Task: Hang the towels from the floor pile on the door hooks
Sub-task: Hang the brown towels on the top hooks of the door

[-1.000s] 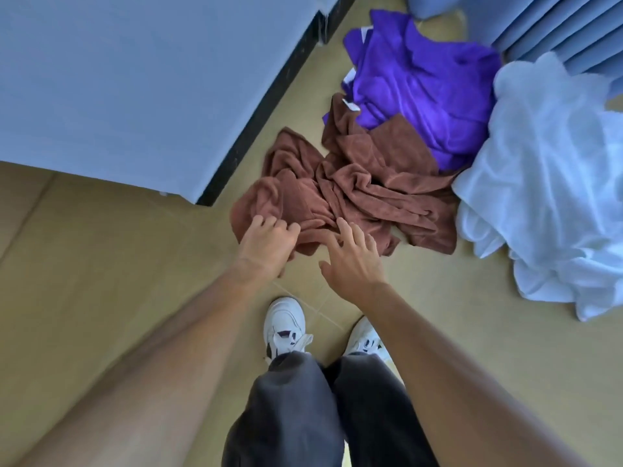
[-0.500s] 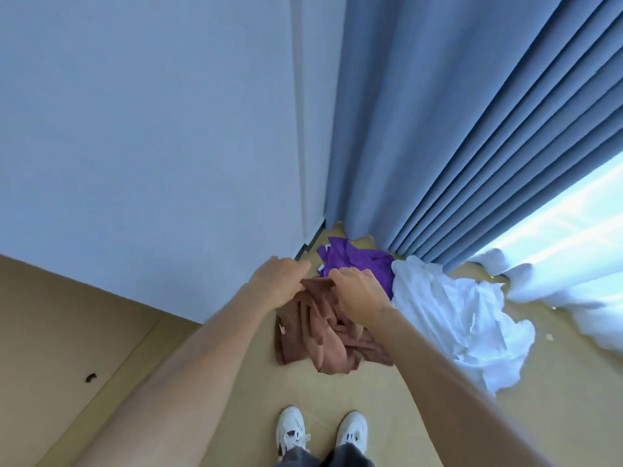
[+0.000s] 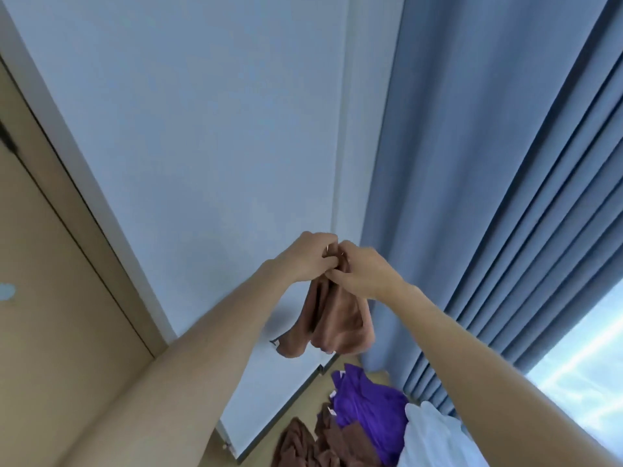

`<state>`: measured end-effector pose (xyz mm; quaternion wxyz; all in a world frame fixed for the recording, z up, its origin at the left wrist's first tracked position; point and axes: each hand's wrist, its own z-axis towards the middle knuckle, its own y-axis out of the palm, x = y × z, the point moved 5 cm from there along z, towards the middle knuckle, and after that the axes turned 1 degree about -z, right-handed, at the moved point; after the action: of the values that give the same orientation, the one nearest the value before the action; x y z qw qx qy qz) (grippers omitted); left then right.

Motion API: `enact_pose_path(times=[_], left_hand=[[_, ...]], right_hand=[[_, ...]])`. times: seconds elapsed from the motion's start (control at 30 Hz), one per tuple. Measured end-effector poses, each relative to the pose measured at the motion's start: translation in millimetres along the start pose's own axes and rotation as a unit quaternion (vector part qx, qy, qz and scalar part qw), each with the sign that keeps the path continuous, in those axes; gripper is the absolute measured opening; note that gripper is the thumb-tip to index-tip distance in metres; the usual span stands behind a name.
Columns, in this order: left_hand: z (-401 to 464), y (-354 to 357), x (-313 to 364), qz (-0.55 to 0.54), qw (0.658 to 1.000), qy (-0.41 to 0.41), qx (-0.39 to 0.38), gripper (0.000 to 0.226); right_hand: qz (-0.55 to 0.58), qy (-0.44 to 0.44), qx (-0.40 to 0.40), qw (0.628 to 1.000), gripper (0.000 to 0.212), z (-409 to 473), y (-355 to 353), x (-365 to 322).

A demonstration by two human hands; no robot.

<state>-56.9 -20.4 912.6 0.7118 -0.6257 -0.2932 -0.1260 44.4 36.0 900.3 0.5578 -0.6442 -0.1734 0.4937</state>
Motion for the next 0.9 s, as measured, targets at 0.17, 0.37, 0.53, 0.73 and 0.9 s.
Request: enact_pose_path(times=[0.17,0.37,0.53,0.73,0.9], left_hand=[[-39.6,-32.6,0.8,-0.082,0.991,-0.054,0.087,0.005],[-113.8,-12.0,-54.7,-0.081,0.982,-0.164,0.057,0.005],[-178.8,-16.0,-96.2,-0.101,0.965,-0.236,0.049,0.01],[-269.9,-86.2,-113.9,-0.107,0.957,-0.258,0.075,0.016],[-354.2,-144.8,-120.3,-0.063,0.952,-0.28,0.105,0.012]], right_hand=[[-0.042,-0.075,0.04,0.995,0.01,7.7,-28.5,-36.3],[0.119,-0.152,0.071,0.979,0.02,9.3,-52.6,-104.1],[0.138,-0.18,0.066,0.972,0.018,10.6,-45.0,-148.5],[-0.092,-0.161,-0.189,0.964,0.027,2.5,27.9,-199.3],[0.042,-0.26,-0.294,0.919,0.025,-48.4,92.4,-335.8]])
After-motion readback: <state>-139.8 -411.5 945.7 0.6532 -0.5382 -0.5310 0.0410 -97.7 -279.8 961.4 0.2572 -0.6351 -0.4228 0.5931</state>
